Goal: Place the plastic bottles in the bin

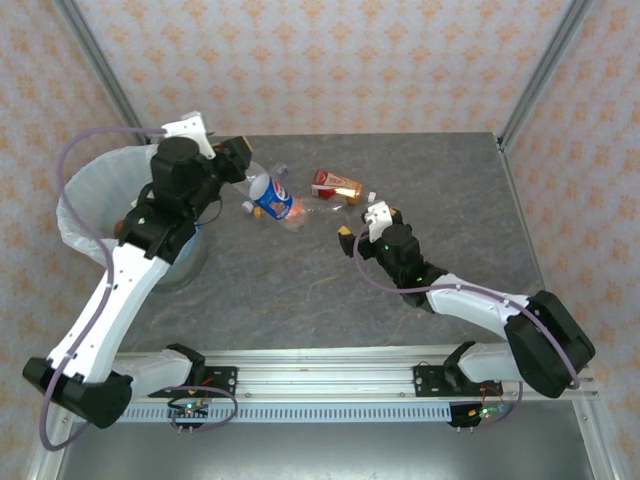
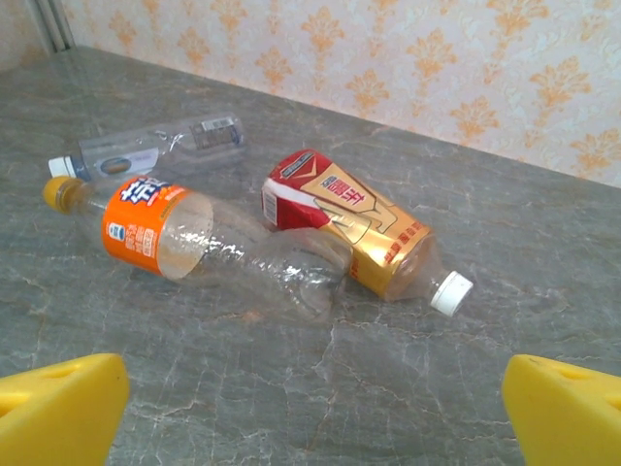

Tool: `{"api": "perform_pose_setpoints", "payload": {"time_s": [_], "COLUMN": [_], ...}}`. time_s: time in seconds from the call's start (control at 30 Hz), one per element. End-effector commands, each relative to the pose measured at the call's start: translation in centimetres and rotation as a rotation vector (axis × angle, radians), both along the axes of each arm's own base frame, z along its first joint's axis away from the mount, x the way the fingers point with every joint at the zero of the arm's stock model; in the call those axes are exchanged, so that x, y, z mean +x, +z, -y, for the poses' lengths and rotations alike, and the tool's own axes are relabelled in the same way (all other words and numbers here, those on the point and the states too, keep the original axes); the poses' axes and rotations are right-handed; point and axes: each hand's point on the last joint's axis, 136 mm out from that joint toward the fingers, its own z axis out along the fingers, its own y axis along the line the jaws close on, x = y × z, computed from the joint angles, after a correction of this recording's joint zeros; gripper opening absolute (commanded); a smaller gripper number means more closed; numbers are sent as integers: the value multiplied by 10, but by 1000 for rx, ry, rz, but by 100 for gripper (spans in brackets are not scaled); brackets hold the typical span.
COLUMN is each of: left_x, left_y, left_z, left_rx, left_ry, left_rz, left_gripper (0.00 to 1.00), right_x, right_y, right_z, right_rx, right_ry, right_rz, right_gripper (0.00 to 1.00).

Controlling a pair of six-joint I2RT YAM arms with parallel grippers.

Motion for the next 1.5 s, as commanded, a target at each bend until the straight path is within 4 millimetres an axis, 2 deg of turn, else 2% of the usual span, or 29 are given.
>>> {"api": "perform_pose_setpoints", "payload": {"time_s": [0.0,0.17,0.37,0.53,0.77,0.87,1.1,1.2,1.3,1.47], "left_x": [-18,-45,-64,-89,-129,-139,-120,-108,-90,-61], "left_y": [15,45,71,104,122,111,74,55,30,-28], "left_z": [-34,-64,-86,-123,-176,-197,-210,-211,-211,-214], "left_rx": [39,78,160,286,300,308,337,311,289,189], "left_ry": [135,244,321,492,796,927,967,927,857,745], "left_rz": [42,131,183,204,200,119,-44,-94,-182,-351], "left_gripper": [0,0,0,0,0,0,0,0,0,0], "right_x": [3,6,6,5,7,8,6,5,4,3], "right_y": [23,26,22,21,18,19,17,17,18,14], "right_z": [-18,-23,-23,-20,-22,-23,-24,-24,-24,-23], "right_rx": [62,76,68,59,52,60,50,49,53,50], "right_ry": [73,79,78,70,71,72,85,87,87,90], "right_rz": [30,21,11,12,7,7,-4,-6,-7,-17], "right_gripper": [99,99,99,99,99,99,99,99,99,99]}}
